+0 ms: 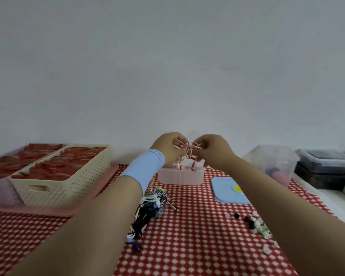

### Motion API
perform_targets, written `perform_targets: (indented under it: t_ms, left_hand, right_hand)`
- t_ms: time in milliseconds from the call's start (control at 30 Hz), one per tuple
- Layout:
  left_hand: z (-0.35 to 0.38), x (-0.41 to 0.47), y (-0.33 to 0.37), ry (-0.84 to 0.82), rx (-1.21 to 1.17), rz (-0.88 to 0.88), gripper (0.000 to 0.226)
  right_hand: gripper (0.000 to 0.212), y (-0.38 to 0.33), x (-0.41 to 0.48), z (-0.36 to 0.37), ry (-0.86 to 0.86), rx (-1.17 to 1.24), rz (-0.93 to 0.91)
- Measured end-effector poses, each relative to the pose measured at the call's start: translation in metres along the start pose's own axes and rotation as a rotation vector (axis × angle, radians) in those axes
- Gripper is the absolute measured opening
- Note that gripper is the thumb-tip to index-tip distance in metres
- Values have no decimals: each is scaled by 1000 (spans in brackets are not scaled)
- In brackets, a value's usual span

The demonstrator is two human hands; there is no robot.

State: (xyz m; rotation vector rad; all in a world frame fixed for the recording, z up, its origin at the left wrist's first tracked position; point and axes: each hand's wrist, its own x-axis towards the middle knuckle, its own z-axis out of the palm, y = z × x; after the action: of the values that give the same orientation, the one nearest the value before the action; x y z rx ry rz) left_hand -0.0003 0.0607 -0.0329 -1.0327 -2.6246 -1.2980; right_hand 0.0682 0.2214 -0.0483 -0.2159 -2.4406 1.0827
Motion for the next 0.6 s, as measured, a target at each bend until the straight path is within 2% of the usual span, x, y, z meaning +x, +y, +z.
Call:
perform_targets:
  t_ms: [200, 300, 433, 533, 600]
  left_hand:
    - [-4, 36, -29, 69, 6, -48, 22]
    - [2, 44, -50, -4, 87, -85, 26]
    - [8, 41, -70, -225, 218, -148, 35]
    - [6, 33, -76, -200, 306, -126, 35]
    - [3, 27, -76, -165, 289, -107, 33]
  right_hand:
    - [12, 0, 37, 27, 32, 34, 19]
    - [16, 11, 49, 44, -11, -162, 15]
    - [34, 26, 53, 61, -183, -527, 87]
    - [44, 23, 51, 63, -234, -588, 78]
    - [36, 13, 48, 59, -190, -559, 12]
